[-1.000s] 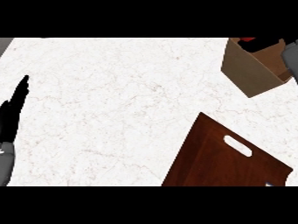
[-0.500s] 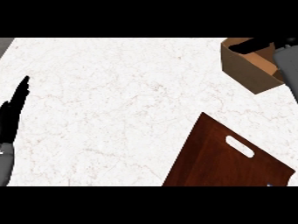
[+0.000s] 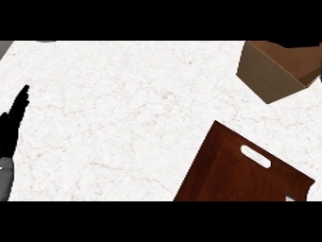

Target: Pick the tomato from the tray and place it in the cardboard box

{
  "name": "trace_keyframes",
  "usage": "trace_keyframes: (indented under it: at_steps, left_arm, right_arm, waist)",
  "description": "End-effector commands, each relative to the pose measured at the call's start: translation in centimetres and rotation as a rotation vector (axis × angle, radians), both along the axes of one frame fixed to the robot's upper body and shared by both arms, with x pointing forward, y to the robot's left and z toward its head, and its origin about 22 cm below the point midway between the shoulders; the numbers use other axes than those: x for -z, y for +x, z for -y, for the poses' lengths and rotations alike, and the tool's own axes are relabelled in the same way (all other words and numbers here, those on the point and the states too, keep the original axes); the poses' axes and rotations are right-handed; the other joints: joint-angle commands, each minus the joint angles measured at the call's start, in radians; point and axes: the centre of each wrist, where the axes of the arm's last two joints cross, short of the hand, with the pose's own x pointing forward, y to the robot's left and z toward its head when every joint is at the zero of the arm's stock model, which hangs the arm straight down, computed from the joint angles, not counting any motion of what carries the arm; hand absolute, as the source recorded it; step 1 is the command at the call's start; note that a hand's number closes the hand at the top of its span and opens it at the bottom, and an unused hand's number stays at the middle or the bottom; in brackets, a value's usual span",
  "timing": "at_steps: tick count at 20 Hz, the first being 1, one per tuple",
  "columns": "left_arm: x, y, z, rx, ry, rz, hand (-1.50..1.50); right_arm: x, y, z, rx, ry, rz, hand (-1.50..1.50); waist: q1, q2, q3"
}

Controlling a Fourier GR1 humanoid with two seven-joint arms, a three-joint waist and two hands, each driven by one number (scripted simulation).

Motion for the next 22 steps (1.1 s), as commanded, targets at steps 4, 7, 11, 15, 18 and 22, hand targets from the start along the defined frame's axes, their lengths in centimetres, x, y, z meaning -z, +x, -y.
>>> trace_keyframes:
  at_steps: [4,7,11,15,18,22]
  left_arm:
    - [-0.4,0.1,-0.1,-0.029,0.001,0.006,0.00]
    - [0.4,-0.9,0.1,-0.005,-0.029,-0.018,0.00]
    - [0.5,-2.4,-2.4,-0.033,0.017,-0.013,0.00]
    - [0.5,-1.0,-0.9,-0.041,-0.002,-0.003,0.00]
    - [0.5,-1.3,-1.2,-0.023,-0.003,-0.027,0.00]
    - [1.3,-1.8,0.5,-0.023,-0.017,-0.010,0.00]
  right_arm:
    - [-1.7,-2.7,7.1,0.010,0.130,0.094,-1.50]
    - [-1.1,-5.3,11.4,0.055,0.135,0.083,-1.50]
    - [-0.5,-8.2,15.2,0.084,0.135,0.052,-1.50]
    - [-1.9,-11.6,19.2,0.084,0.104,0.064,-1.50]
    - [-0.9,-13.5,20.8,0.090,0.093,0.029,-1.50]
    - [-1.3,-16.6,23.4,0.054,0.066,-0.036,-1.50]
  waist:
    - [-0.021,-0.008,0.000]
    - [-0.024,-0.011,0.000]
    - [-0.033,-0.016,-0.001]
    - [-0.036,-0.013,0.000]
    - [-0.033,-0.013,0.000]
    - [-0.027,-0.012,0.001]
